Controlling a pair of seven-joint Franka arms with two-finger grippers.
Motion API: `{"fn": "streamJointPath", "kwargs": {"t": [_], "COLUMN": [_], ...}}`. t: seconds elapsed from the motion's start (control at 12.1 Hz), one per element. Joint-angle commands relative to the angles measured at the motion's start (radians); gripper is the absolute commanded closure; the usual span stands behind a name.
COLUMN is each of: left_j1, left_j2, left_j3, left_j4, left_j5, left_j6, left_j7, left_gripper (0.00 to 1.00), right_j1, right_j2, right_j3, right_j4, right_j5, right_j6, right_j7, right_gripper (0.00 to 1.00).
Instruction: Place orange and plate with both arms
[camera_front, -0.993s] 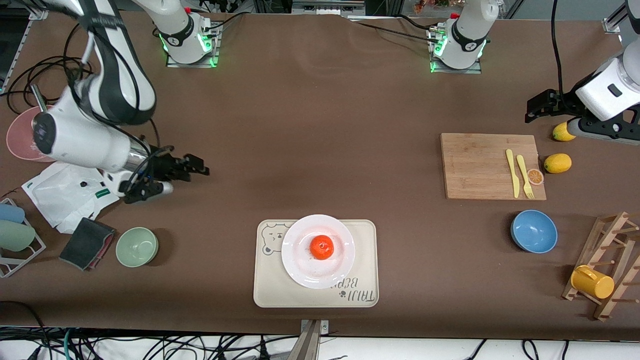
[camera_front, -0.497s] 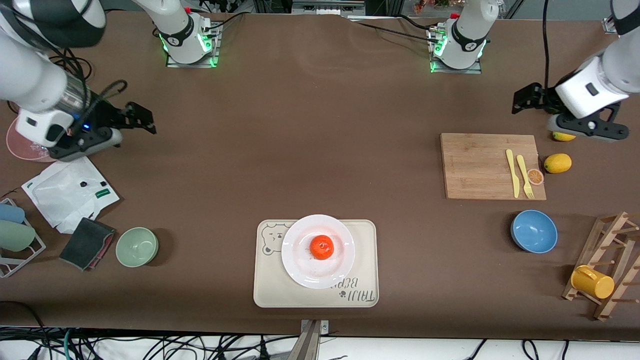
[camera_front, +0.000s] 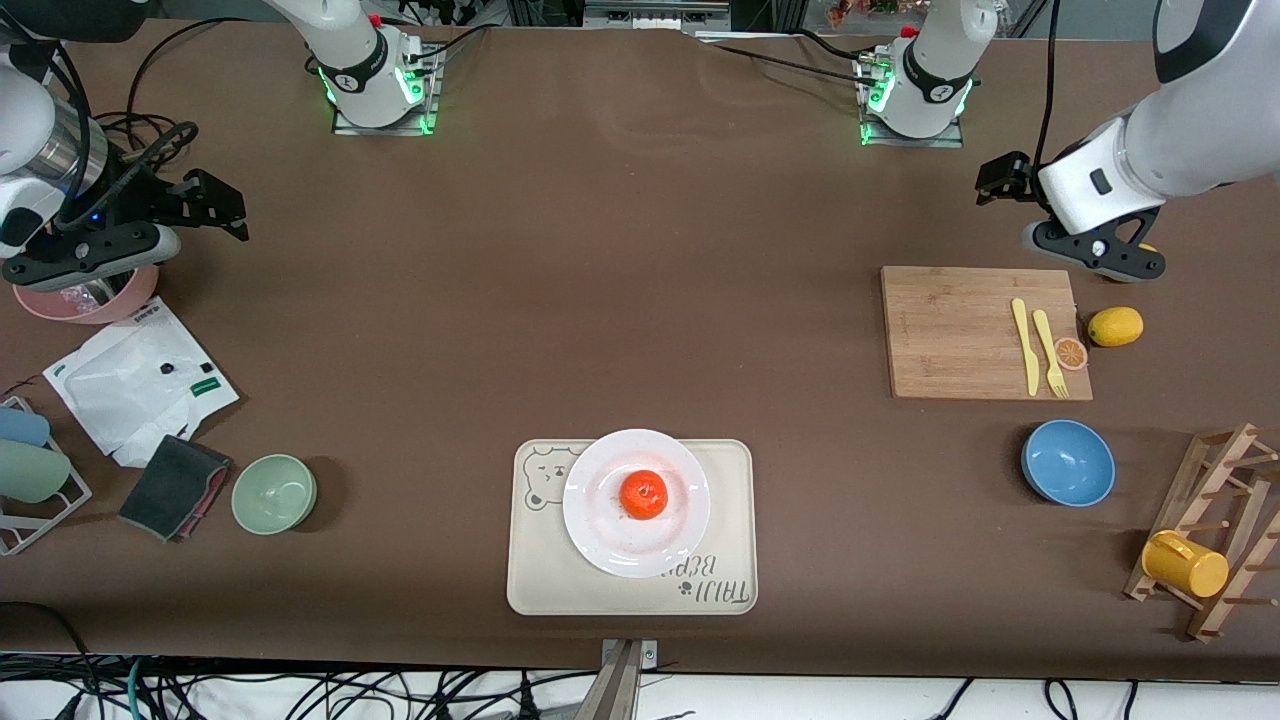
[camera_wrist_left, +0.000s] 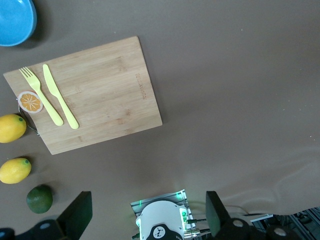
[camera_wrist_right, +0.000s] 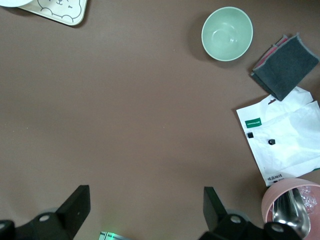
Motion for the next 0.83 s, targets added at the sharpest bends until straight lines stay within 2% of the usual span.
{"fn": "streamJointPath", "kwargs": {"t": [0.0, 0.25, 0.41, 0.58, 0.75], "left_j1": [0.015, 0.016, 0.019, 0.016, 0.021], "left_j2": [0.008, -0.002, -0.001, 0.008, 0.011], "left_j3": [-0.004, -0.005, 0.007, 0.010, 0.011], "left_j4": [0.032, 0.118, 0.125, 0.189, 0.175], "left_j5": [-0.025, -0.037, 0.001, 0.024, 0.025], "left_j6": [-0.022, -0.045, -0.054, -0.043, 0.095], "left_j7": [0.003, 0.000, -0.016, -0.019, -0.013], "left_gripper": [0.00, 0.00, 0.00, 0.00, 0.00], "right_j1": [-0.001, 0.000, -0.001, -0.004, -0.004], "right_j2": [0.007, 0.008, 0.008, 0.015, 0.015], "right_j3": [-0.002, 0.000, -0.002, -0.026, -0.032], "right_j4": [0.047, 0.050, 0.050, 0.050, 0.050], "right_j5": [-0.010, -0.007, -0.007, -0.004, 0.007], "right_j6": [-0.037, -0.036, -0.036, -0.036, -0.036], "right_j7": [0.014, 0.020, 0.017, 0.013, 0.015], "right_gripper": [0.00, 0.00, 0.00, 0.00, 0.00]}}
